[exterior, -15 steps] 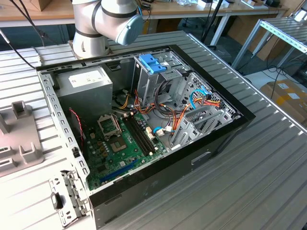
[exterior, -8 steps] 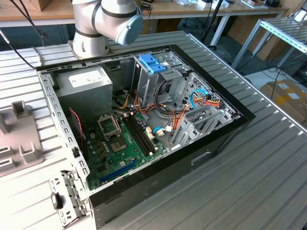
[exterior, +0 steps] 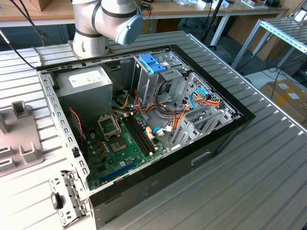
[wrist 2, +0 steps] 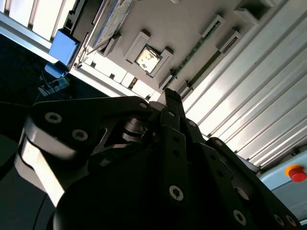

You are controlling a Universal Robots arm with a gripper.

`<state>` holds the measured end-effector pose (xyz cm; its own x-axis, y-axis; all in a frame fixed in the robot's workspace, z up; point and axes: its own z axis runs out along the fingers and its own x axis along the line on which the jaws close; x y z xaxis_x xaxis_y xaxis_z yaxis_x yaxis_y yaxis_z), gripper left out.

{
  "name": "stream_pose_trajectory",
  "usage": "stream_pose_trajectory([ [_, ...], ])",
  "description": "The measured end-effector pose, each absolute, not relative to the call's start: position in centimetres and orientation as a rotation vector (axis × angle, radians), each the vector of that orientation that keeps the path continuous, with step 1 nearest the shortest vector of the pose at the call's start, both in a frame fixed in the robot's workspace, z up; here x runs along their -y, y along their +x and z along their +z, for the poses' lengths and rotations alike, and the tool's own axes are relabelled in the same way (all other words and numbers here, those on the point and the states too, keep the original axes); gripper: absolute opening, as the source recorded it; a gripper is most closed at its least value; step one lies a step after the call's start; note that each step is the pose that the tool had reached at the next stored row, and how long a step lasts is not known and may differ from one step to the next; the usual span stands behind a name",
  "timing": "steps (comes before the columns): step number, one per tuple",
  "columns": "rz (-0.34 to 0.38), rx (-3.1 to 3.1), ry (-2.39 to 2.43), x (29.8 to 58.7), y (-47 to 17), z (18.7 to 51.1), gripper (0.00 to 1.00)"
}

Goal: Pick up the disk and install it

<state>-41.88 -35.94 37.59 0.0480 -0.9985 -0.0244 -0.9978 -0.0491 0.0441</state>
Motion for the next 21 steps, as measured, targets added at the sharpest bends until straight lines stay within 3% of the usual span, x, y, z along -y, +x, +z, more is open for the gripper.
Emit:
stream_pose_trajectory([
  [3,-0.075,2.155,2.264,35.94,-41.88,37.59,0.11],
  [4,-0.075,2.154,2.264,35.94,-41.88,37.59,0.17],
  [6,-0.075,2.154,2.265,35.94,-41.88,37.59,0.17],
  [10,-0.075,2.152,2.267,35.94,-41.88,37.59,0.42],
  [21,-0.075,2.149,2.270,35.89,-41.88,37.59,0.42],
])
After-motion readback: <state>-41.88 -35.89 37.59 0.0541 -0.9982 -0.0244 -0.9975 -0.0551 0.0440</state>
